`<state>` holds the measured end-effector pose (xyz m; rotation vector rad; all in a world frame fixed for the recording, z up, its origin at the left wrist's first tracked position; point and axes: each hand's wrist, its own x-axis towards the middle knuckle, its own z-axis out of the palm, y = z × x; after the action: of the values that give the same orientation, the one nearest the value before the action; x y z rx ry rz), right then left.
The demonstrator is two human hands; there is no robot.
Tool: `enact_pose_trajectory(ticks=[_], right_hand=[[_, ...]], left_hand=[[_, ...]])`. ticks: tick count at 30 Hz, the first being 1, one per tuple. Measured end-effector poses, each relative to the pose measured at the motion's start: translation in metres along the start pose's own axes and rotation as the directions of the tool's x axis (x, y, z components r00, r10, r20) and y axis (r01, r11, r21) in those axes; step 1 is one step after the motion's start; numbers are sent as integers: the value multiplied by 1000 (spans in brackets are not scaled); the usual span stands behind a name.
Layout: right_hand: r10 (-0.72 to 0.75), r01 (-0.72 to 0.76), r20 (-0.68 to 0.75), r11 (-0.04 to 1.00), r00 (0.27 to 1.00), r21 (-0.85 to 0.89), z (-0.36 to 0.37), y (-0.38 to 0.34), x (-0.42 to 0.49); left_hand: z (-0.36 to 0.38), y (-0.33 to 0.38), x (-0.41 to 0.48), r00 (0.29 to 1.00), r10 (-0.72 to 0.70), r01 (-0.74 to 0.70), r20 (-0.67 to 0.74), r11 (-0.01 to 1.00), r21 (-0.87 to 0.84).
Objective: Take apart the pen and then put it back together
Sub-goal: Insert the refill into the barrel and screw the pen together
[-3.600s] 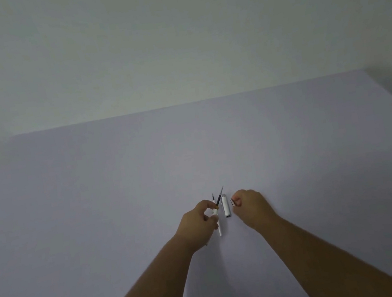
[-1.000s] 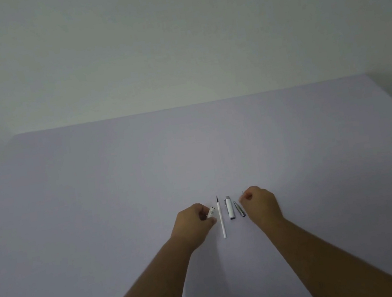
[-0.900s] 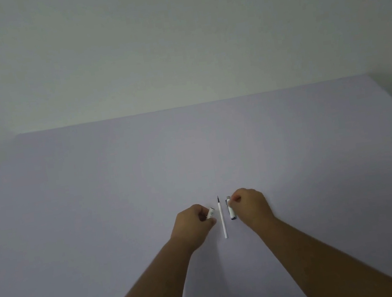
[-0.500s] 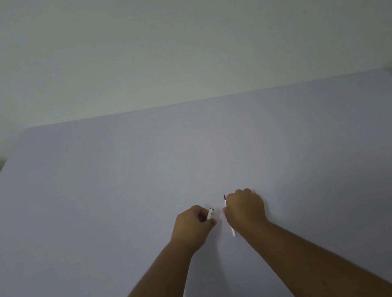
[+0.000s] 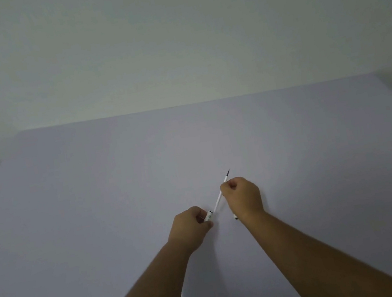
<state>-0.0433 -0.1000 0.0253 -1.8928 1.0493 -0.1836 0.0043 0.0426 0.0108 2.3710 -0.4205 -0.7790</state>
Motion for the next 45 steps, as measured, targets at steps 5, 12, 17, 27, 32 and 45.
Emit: enact_pose_trajectory(ticks=[5, 12, 17, 27, 32, 45], right_hand=[[62, -66, 32, 985, 998, 161, -8, 7, 0], [29, -53, 114, 975, 993, 215, -15, 17, -7], [-34, -8, 237, 985, 971, 174, -17, 24, -11], [-26, 73, 124, 918, 992, -389, -40, 46, 13], [-44, 150, 185, 776, 982, -612, -22, 57, 12], [76, -98, 72, 924, 994, 370, -35, 18, 9]], left_hand=[[4, 7, -2, 1000, 13, -13, 5, 999, -35], [9, 18, -6, 1000, 24, -25, -8, 996, -90], [14, 28, -7, 998, 58, -61, -33, 991, -122], [14, 27, -7, 999, 27, -35, -45, 984, -174], [14, 25, -8, 999, 28, -35, -42, 985, -172], [10, 29, -9, 999, 41, -41, -3, 984, -171]])
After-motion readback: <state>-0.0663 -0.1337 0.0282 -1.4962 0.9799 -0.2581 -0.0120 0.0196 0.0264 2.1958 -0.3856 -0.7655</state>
